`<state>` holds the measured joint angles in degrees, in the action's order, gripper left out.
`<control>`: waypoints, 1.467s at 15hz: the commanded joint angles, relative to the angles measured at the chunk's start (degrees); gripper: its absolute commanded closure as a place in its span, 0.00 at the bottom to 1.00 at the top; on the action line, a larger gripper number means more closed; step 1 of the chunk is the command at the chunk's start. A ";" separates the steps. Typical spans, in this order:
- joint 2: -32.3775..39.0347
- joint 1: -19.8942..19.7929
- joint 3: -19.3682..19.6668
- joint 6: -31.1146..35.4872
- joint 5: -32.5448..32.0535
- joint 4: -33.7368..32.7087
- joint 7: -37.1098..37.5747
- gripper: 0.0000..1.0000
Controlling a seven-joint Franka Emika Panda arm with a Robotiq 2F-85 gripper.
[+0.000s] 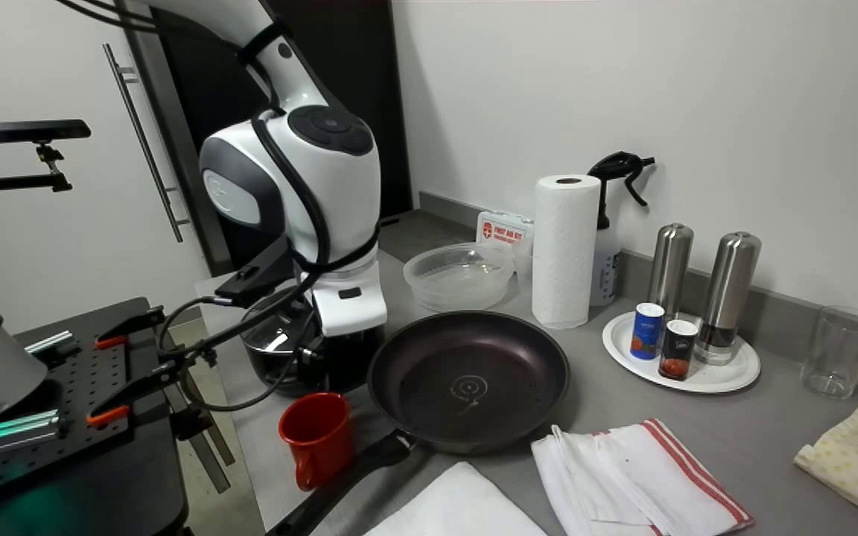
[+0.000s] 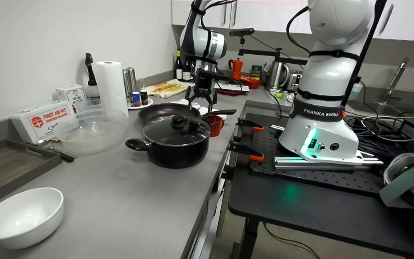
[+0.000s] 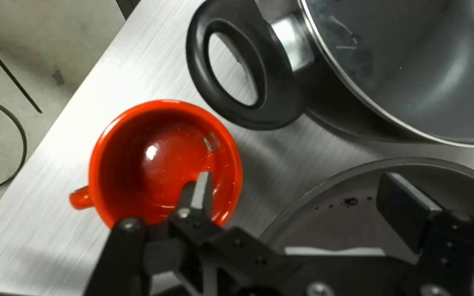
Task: Move the cup to the right
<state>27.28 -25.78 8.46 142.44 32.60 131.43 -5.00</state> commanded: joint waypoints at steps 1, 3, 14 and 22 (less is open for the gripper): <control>2.32 0.21 0.10 -1.77 1.19 -1.93 2.72 0.00; 3.67 0.16 -0.01 -2.49 1.10 -2.85 3.65 0.00; 11.10 -0.89 0.30 -7.07 0.94 -8.94 7.74 0.00; 12.79 -1.81 0.30 -8.43 1.01 -11.05 8.00 0.51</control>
<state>39.20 -27.43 8.61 135.87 32.62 122.11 2.43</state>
